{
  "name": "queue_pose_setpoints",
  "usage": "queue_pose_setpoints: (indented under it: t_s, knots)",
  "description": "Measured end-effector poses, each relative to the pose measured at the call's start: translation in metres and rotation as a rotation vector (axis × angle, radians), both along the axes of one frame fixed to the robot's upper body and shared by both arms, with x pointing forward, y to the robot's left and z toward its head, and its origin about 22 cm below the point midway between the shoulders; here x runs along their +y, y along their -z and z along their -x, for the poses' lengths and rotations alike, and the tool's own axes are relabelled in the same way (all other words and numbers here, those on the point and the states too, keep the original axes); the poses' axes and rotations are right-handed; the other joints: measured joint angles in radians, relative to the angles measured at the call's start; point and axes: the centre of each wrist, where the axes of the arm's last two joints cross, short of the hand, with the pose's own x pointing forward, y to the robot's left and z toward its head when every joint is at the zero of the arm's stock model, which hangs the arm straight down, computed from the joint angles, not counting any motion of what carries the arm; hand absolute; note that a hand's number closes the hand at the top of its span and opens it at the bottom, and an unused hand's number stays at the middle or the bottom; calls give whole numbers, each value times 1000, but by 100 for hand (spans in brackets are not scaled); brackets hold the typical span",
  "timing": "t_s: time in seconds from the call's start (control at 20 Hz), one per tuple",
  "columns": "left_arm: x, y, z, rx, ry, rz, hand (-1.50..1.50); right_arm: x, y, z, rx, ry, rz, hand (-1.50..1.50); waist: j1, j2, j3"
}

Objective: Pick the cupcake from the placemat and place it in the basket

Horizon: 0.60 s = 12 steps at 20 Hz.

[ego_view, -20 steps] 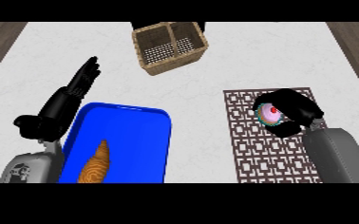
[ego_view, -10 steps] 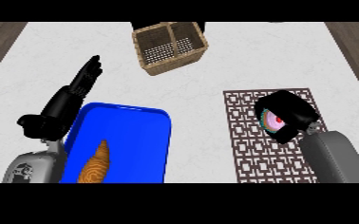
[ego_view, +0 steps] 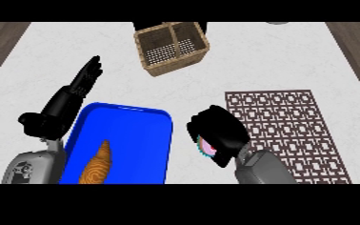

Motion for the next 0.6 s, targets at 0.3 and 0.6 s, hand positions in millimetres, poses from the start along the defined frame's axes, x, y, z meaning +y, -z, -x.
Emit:
queue_pose_setpoints:
  t_s: [0.3,0.6]
  knots:
    - [-7,-4,-4,-4,3,1,0,55,-27,61,94,-30,-199,150,5,5,2]
    - [-3,-1,-3,-3,8,3,0,63,-81,101,109,-35,-555,150,6,6,2]
